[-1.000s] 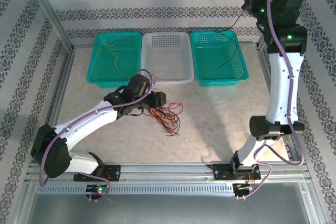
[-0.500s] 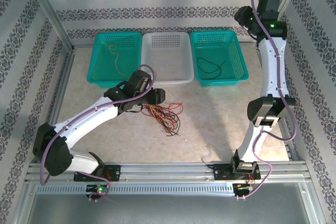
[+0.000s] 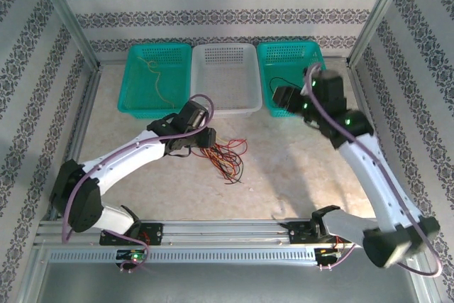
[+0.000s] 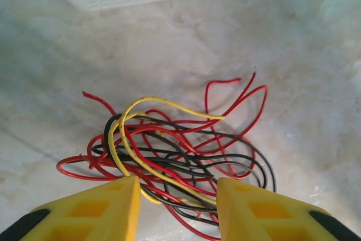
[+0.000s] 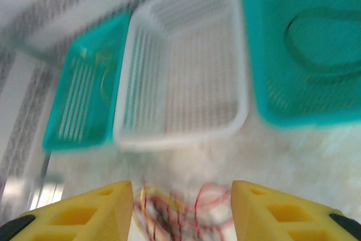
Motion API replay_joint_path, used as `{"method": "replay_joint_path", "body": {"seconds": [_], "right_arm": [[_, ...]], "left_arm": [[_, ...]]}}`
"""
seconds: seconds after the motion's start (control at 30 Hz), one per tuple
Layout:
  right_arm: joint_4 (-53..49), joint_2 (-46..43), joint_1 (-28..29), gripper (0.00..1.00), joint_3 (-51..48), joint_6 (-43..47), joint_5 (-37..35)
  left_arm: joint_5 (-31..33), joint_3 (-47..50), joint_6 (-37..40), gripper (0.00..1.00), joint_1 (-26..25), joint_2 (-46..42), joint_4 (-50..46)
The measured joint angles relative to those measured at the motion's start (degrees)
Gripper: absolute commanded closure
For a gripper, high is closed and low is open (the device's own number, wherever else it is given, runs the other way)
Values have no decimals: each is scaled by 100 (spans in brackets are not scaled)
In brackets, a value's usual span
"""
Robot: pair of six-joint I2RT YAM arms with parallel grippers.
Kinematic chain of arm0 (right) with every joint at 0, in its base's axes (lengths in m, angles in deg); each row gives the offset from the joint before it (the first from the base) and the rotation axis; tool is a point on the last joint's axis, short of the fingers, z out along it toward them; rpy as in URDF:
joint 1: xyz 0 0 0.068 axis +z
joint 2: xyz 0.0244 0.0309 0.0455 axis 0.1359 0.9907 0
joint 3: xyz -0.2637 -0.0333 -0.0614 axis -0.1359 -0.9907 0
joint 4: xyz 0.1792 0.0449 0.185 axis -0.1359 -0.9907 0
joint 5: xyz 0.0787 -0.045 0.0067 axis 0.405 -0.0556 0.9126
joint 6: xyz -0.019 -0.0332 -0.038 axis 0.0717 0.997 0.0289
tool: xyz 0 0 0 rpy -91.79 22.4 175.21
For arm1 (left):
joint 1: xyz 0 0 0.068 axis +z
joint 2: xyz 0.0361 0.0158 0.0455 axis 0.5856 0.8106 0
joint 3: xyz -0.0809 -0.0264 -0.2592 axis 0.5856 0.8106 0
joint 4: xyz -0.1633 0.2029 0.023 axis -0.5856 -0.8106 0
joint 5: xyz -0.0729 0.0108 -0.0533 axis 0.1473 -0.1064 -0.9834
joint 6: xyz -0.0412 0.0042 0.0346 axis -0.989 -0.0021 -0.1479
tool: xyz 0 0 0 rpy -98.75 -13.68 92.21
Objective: Untangle the cables
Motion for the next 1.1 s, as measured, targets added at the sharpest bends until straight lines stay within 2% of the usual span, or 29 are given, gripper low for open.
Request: {"method": "replay_joint_path", "body": {"seconds": [0.13,0.23,0.4,0.57,0.77,0.9,1.1], "right_arm": [[-48,-682,850,52,-1165,-328,-212],[-216,-911,1436,52,-1650,-632,-472],[-236,-949,1985,53,-1735,-1047,-750],[-293,-468,2337,53,-1591,-1233,-1036],[-520,-378,2339,55,-1410,-1469,-1329],[-787,-505,2111,55,-1331,-1604,-1528],[-1025,-1014,1882,55,-1342,-1829,-1639]], "left_arm": [[90,0,35,70,0,326,2],[192,0,35,71,4,562,0],[304,0,50,71,13,680,13],[267,-234,232,69,15,898,9],[-466,-704,658,50,13,1119,188],[-968,-1174,1047,48,4,1628,286],[-1211,-1797,1504,48,-15,2608,258]]}}
